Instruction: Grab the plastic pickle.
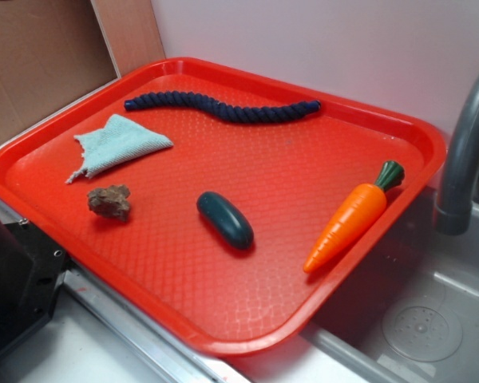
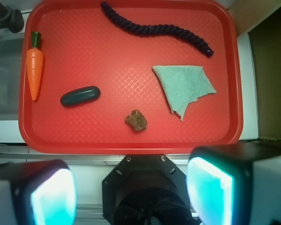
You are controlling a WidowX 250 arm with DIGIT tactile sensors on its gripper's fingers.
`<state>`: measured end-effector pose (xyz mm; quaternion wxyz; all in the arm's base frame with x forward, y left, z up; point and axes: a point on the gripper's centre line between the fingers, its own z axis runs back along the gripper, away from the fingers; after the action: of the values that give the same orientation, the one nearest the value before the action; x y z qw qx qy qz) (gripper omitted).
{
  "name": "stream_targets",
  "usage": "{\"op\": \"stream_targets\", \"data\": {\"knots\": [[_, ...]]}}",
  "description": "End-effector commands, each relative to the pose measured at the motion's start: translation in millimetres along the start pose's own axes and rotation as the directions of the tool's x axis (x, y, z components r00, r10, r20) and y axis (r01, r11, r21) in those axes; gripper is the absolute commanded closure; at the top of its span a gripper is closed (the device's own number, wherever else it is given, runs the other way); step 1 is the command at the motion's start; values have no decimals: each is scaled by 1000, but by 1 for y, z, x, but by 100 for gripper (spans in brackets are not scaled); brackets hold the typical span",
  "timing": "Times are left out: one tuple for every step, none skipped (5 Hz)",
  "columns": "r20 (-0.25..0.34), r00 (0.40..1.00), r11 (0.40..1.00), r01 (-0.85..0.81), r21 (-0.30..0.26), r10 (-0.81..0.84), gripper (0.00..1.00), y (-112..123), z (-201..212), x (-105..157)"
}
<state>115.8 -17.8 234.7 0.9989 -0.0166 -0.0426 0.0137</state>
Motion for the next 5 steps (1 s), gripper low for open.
{"op": "stream_targets", "data": {"knots": [[0,1000,1000,0,0,0,0,0,0,0],[10,981,981,-194,-28,194,0,-2,-4,7],[-3,928,924,-373,-81,374,0,-8,-13,16],[-21,804,800,-593,-87,594,0,-20,-27,26],[-56,628,621,-777,-108,776,0,-37,-49,40]]}}
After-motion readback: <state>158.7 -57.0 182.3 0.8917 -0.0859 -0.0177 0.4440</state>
